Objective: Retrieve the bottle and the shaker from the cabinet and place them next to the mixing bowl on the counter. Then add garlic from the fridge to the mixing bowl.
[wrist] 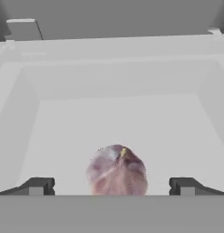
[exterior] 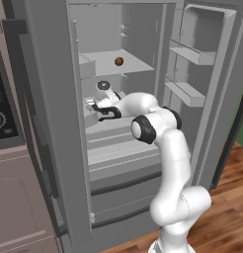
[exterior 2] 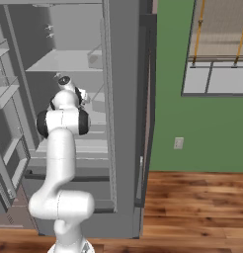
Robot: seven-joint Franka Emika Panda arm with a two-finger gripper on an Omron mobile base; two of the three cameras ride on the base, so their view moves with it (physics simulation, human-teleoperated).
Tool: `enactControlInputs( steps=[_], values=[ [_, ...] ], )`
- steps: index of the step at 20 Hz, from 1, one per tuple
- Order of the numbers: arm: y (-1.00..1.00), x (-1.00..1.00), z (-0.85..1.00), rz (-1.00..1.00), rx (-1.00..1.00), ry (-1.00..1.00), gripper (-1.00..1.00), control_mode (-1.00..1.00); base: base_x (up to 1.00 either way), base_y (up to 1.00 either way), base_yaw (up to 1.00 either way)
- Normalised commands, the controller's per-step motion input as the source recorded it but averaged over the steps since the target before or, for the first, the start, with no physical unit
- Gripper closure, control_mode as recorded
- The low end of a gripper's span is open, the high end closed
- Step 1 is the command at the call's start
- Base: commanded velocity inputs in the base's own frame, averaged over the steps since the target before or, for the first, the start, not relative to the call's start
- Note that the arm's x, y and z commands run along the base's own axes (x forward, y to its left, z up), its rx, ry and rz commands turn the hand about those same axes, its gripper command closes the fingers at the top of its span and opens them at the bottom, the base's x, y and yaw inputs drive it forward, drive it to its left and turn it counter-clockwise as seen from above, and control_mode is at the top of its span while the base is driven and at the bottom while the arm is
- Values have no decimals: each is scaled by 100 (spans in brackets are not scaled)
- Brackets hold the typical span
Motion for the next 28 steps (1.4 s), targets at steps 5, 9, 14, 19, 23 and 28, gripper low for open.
enactControlInputs(
  steps=[5, 9, 14, 19, 23, 28],
  values=[
    [2, 3, -2, 0, 0, 0, -100, -100, 0, 0, 0],
    [-4, 0, 0, -1, 0, 1, -100, -100, 0, 0, 0],
    [-23, 0, -4, -5, 0, 9, -100, -100, 0, 0, 0],
    [-11, 0, -7, -4, 0, 7, -100, -100, 0, 0, 0],
    [3, 0, 0, 0, 0, 0, -100, -100, 0, 0, 0],
    [3, 0, -13, 0, 0, 1, -100, -100, 0, 0, 0]
  ],
)
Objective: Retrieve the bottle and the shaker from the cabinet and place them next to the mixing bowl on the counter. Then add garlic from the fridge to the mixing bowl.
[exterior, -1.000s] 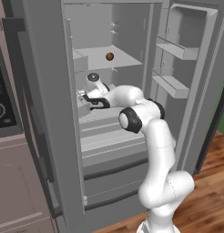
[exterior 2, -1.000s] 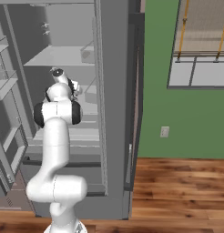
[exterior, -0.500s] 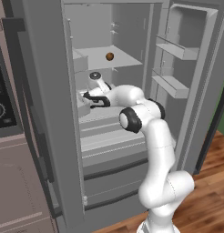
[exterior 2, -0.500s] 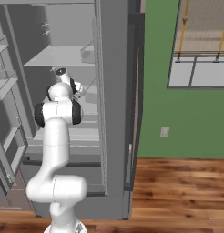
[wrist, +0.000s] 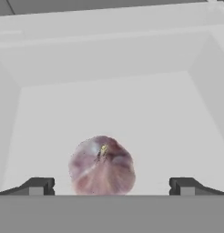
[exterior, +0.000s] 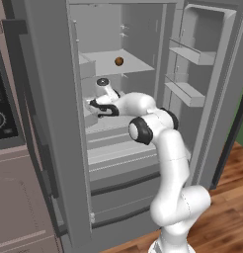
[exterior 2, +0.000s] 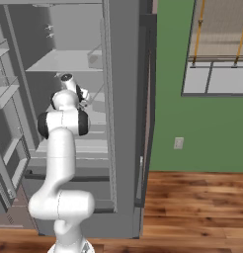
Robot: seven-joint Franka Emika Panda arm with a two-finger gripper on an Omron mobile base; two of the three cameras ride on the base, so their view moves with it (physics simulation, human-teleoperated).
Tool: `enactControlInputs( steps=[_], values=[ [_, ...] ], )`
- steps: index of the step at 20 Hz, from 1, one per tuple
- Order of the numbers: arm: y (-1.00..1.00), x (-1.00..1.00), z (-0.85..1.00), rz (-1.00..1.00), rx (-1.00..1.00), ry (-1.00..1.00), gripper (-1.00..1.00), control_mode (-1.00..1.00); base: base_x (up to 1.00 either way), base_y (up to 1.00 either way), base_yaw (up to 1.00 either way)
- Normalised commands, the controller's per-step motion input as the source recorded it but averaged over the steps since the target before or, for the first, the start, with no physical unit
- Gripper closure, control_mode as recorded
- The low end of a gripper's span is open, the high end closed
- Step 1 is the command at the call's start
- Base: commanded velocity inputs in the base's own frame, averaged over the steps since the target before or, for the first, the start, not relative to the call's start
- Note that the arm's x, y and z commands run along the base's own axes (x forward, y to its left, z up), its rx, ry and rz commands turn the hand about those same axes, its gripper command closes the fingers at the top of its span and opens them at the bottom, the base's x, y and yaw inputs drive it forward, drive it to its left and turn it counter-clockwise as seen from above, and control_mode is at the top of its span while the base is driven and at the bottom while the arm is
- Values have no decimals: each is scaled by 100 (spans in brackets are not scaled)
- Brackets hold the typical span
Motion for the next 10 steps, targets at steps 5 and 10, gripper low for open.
enactControlInputs(
  steps=[5, 10],
  values=[
    [0, 0, -35, 0, 0, 5, -100, -100, 0, 0, 0],
    [1, 4, -19, 0, 0, 3, -100, -100, 0, 0, 0]
  ],
)
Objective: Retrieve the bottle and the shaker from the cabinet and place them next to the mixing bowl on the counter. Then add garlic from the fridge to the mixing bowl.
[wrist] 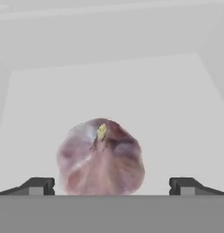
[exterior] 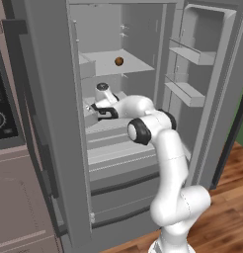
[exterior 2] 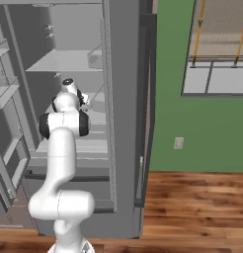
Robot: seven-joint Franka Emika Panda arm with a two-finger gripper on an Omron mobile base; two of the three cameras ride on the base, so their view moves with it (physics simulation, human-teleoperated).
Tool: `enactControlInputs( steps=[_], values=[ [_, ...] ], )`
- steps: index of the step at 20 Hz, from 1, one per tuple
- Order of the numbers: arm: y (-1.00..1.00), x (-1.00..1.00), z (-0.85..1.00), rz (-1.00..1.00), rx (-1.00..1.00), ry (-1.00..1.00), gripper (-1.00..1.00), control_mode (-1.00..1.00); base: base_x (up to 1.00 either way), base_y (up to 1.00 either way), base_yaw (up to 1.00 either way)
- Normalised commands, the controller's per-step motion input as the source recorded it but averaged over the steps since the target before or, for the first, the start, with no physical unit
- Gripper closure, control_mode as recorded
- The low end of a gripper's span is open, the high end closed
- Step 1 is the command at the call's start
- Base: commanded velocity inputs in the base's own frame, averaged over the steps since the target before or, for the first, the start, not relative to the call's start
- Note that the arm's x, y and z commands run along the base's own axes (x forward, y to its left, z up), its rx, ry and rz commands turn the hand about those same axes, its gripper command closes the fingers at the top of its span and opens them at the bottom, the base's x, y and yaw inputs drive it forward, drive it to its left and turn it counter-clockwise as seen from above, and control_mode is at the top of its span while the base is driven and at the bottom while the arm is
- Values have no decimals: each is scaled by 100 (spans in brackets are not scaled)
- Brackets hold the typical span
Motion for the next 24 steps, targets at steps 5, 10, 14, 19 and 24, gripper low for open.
enactControlInputs(
  steps=[5, 10, 14, 19, 24],
  values=[
    [9, 28, 0, -2, 0, 2, -100, -100, 0, 0, 0],
    [5, 9, 0, -1, 0, 0, -100, -100, 0, 0, 0],
    [0, 0, 0, 0, 0, 0, -100, -100, 0, 0, 0],
    [0, 0, 0, 0, 0, 0, 100, -100, 0, 0, 0],
    [0, -2, 0, 0, 0, 0, 100, -100, 0, 0, 0]
  ],
)
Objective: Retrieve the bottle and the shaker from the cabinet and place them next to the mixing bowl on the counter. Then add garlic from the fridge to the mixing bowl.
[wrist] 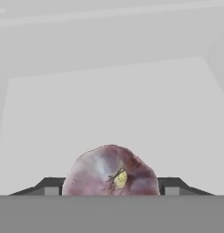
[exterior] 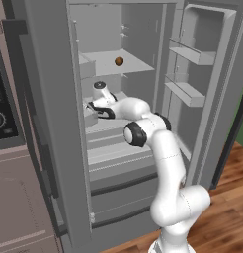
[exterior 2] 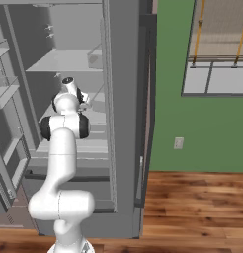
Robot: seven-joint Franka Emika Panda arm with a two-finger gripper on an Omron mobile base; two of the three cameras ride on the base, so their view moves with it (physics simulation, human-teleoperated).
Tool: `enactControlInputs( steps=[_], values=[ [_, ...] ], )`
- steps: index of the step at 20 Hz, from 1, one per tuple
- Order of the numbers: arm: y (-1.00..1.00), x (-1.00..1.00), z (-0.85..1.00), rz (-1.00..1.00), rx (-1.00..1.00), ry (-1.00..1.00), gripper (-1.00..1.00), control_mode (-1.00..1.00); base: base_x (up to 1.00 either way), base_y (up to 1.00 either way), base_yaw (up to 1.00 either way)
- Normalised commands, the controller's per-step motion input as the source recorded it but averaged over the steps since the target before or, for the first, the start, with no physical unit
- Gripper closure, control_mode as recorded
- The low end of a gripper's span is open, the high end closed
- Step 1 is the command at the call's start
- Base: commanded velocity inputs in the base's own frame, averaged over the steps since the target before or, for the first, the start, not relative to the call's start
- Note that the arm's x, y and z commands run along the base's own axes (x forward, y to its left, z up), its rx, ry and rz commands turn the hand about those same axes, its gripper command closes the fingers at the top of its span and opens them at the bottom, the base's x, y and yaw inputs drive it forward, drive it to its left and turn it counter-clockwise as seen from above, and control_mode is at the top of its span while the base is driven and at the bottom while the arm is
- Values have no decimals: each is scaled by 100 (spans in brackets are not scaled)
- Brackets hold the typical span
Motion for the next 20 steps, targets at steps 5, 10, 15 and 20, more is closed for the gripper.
enactControlInputs(
  steps=[5, 10, 15, 20],
  values=[
    [-5, -60, 2, 0, 5, -10, 100, -100, 0, 0, 0],
    [-18, -74, 20, 0, 7, -13, 100, -100, 0, 0, 0],
    [-37, -84, 19, 0, 6, -6, 100, -100, 0, 0, 0],
    [-20, -82, 35, 0, 6, -7, 100, -100, 0, 0, 0]
  ],
)
